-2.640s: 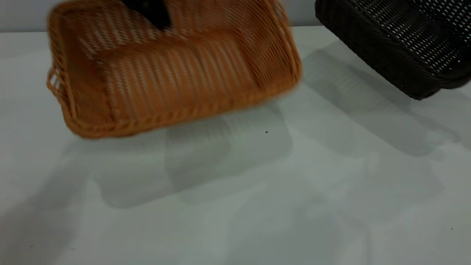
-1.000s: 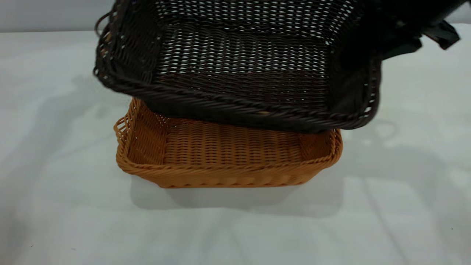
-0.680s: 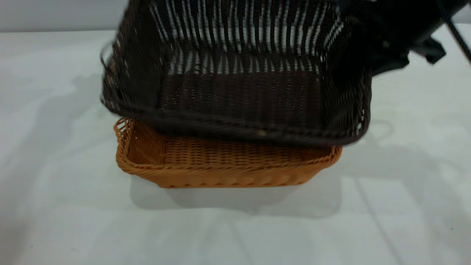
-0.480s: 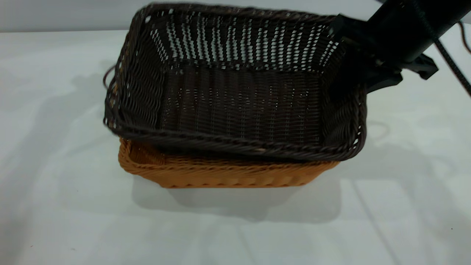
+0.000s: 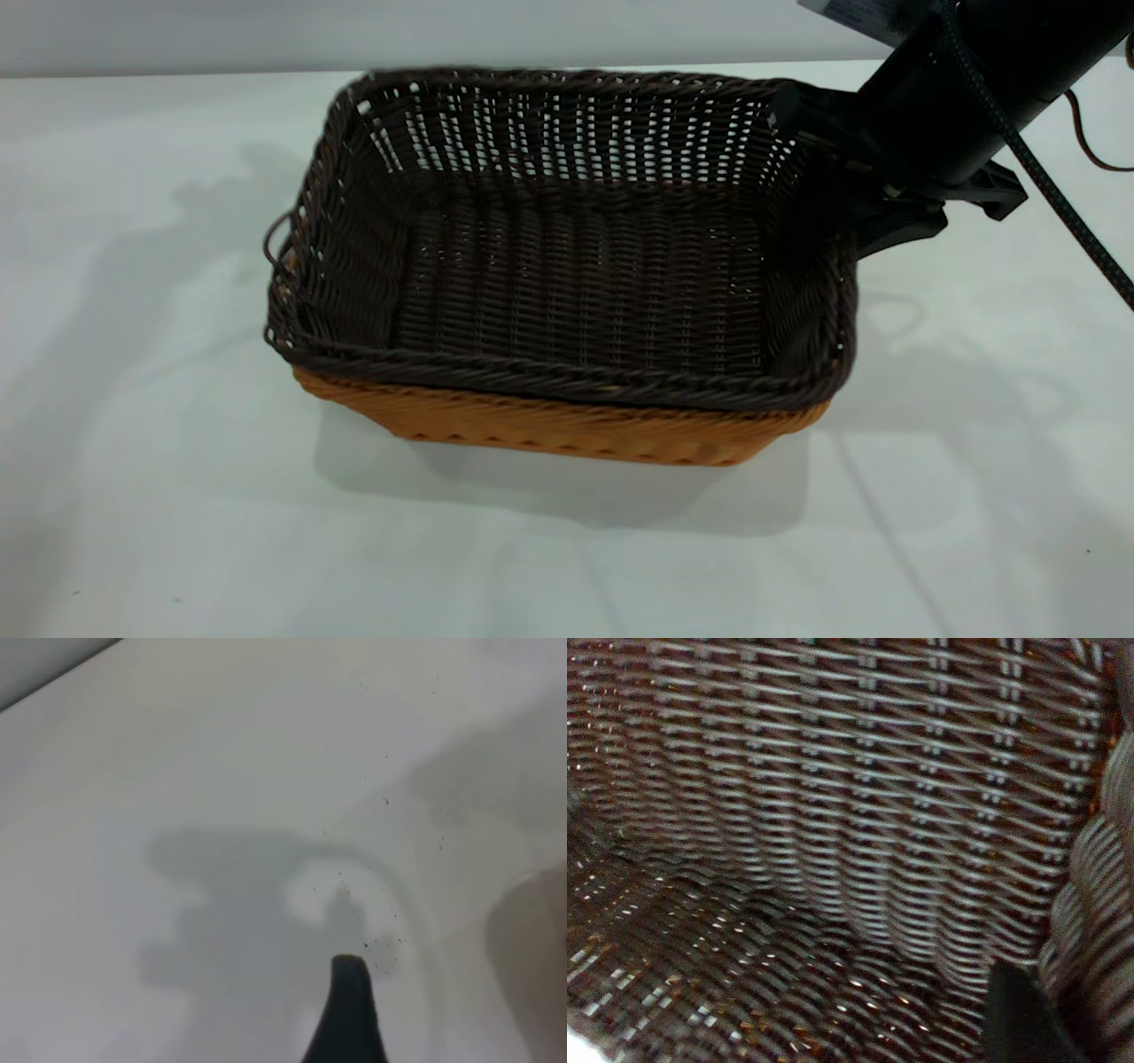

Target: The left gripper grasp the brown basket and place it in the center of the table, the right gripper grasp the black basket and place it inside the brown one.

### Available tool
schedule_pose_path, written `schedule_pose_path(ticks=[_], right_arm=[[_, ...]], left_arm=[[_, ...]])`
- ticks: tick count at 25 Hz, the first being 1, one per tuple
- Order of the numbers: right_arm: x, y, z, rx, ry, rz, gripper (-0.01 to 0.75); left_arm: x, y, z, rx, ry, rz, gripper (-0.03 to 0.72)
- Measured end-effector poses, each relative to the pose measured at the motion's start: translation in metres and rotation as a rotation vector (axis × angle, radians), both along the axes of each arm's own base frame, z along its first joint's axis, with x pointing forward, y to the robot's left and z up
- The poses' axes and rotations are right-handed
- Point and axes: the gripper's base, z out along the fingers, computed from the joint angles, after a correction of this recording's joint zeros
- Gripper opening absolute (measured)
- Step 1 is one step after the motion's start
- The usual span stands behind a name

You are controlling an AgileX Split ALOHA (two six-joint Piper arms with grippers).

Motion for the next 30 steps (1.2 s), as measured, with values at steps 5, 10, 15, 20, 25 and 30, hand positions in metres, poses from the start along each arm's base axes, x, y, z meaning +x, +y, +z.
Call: schedule_pose_path(ticks=[5, 10, 15, 20, 25, 30], right_arm=[[0.000, 0.000, 0.000, 0.002, -0.002, 0.014, 0.452], [0.002, -0.006, 0.019, -0.012, -0.082, 0.060, 0.613], [0.000, -0.034, 0.097, 0.004, -0.301, 0.020, 0.622], [-0.046, -0.061, 0.201, 0.037, -0.559, 0.030, 0.603], [-0.129, -0.071, 0.271, 0.028, -0.745, 0.117, 0.594], [-0.210, -0.073, 0.289, 0.005, -0.829, 0.155, 0.594]], left_arm=[[0.000, 0.000, 0.000, 0.000, 0.000, 0.000, 0.552], [-0.003, 0.000, 0.016, -0.002, -0.035, 0.000, 0.552], [-0.028, 0.002, 0.087, -0.013, -0.179, -0.005, 0.552], [-0.088, 0.005, 0.174, -0.038, -0.277, -0.018, 0.552], [-0.162, 0.008, 0.233, -0.098, -0.269, 0.031, 0.552], [-0.216, 0.012, 0.265, -0.164, -0.271, 0.108, 0.552]])
